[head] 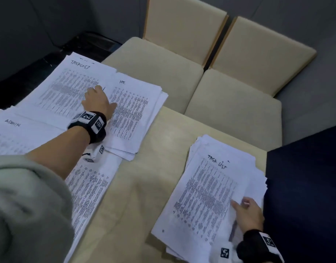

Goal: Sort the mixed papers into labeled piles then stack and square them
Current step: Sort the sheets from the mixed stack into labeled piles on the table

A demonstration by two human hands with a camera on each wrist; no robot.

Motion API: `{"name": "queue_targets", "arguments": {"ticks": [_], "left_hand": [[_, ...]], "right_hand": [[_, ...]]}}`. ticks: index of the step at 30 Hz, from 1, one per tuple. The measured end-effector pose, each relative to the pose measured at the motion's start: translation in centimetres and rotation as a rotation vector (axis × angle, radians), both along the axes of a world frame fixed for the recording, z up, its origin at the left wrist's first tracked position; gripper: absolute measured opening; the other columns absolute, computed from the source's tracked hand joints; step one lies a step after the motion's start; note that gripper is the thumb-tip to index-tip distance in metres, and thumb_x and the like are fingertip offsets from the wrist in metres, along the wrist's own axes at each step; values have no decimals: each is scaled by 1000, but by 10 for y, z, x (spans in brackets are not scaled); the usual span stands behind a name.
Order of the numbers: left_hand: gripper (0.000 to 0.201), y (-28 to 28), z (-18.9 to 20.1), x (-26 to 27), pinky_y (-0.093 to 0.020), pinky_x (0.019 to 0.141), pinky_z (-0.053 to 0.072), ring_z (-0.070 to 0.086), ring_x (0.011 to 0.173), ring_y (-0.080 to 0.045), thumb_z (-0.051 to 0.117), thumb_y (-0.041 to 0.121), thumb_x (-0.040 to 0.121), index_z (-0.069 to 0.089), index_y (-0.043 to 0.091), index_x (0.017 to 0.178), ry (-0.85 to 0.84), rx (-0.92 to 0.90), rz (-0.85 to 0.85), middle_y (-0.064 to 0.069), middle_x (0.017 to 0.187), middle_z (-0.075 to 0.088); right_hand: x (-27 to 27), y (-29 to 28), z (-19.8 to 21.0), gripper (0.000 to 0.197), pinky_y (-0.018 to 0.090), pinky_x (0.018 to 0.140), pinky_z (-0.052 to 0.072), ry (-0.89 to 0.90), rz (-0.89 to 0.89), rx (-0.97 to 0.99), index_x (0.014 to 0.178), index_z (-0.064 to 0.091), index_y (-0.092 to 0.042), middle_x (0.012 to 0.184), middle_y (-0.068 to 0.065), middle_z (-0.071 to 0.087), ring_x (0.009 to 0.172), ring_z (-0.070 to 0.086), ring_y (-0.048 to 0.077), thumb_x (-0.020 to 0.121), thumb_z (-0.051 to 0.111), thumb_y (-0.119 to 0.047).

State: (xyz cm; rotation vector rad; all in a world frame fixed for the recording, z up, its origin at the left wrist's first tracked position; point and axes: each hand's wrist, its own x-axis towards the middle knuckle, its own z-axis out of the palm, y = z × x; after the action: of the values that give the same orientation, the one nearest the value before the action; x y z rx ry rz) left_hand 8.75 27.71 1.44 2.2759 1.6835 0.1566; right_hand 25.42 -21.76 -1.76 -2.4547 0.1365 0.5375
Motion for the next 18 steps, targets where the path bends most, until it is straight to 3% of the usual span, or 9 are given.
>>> {"name": "queue_targets", "arguments": {"ticks": [2,4,6,9,11,13,16,18], "left_hand": [[46,-44,4,5,-44,92,45,54,111,-34,67,32,89,51,4,122,-196,-6,-113,-17,121,57],[23,-100,1,8,-33,80,47,62,94,-27,66,29,89,63,10,102,-285,-134,-235,-6,99,66],[15,-156,-8,12,-28,75,48,64,85,-22,67,29,89,68,15,91,-302,-274,-306,-1,88,68],[17,-227,-24,21,-31,77,52,64,86,-22,65,29,91,70,13,94,-275,-398,-396,-1,91,69],[16,-261,-31,27,-32,77,53,64,84,-21,64,28,91,70,14,94,-283,-454,-393,-1,91,69],[13,-284,-34,33,-29,72,51,62,80,-19,65,29,90,68,16,92,-288,-445,-391,1,87,68],[16,-307,-34,41,-28,71,46,59,82,-19,66,29,88,64,16,97,-213,-370,-457,2,91,64],[23,-317,-33,47,-31,75,48,57,87,-21,67,36,85,61,18,99,-126,-301,-509,0,98,60]], "right_hand": [[2,-8,-1,35,32,61,27,-33,73,58,70,39,-15,68,5,37,64,35,20,87,69,-12],[1,-14,1,39,32,59,24,-45,74,183,67,33,-17,67,4,31,64,30,18,86,65,-4],[-2,-21,3,38,32,60,25,-23,25,332,66,36,-19,68,0,33,66,32,17,85,62,2],[-14,-38,1,26,33,69,36,75,-123,618,68,55,-18,74,6,51,73,46,19,82,66,2],[-20,-49,1,20,39,80,44,199,-268,844,84,64,-14,89,14,61,81,56,25,78,63,5],[-23,-58,7,27,36,86,49,263,-355,964,98,65,-6,95,14,69,88,63,27,80,56,13],[-32,-70,17,16,28,72,49,229,-388,914,85,63,1,79,11,64,84,58,27,82,56,14],[-38,-75,24,12,28,68,48,212,-380,887,92,62,4,81,12,64,82,60,25,85,57,11]]}}
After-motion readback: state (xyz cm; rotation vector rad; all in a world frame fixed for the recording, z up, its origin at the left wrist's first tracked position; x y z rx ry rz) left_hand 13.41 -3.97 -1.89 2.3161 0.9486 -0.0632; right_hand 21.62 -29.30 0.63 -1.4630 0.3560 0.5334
